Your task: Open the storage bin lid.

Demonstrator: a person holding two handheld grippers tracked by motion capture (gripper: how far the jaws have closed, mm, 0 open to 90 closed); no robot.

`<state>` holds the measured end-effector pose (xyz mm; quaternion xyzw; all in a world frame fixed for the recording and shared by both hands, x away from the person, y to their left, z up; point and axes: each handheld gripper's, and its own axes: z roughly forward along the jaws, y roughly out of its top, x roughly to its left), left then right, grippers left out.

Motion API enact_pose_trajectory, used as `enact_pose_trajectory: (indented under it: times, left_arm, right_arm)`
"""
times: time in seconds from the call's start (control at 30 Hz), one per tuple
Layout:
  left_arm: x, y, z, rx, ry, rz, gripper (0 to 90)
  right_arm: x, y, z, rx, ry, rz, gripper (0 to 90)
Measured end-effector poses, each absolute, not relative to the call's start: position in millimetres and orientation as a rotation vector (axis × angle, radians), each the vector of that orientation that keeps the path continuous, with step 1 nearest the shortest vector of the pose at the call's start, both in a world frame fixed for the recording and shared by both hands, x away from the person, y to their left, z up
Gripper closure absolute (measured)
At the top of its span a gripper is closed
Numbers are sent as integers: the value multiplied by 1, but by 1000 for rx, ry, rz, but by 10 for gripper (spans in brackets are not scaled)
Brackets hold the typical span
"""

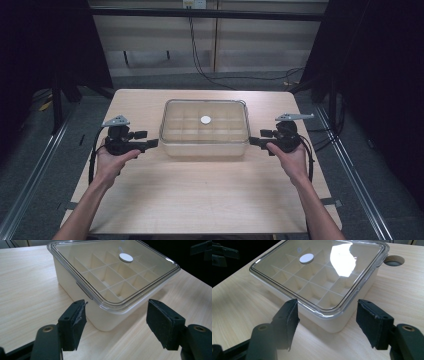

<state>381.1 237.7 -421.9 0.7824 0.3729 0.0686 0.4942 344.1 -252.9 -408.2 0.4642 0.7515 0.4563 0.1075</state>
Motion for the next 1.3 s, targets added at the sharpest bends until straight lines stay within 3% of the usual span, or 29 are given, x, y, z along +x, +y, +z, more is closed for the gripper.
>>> enact_pose_trajectory:
  times: [0.13,0.63,0.93,1.3]
  left_arm:
    - [387,235,-416,1930,900,213,274]
    - [422,229,-427,1883,976,158,273]
    - [433,225,-432,1913,996,143,258]
    - [436,211,-445,1948,990,135,243]
  right_arm:
    - [354,-253,-410,1374,2228,1328,344]
    - [390,-251,-417,1427,2266,1327,342]
    - [404,-245,-423,1471,2256,1264,258]
    - [416,-241,-440,1514,2263,1234,247]
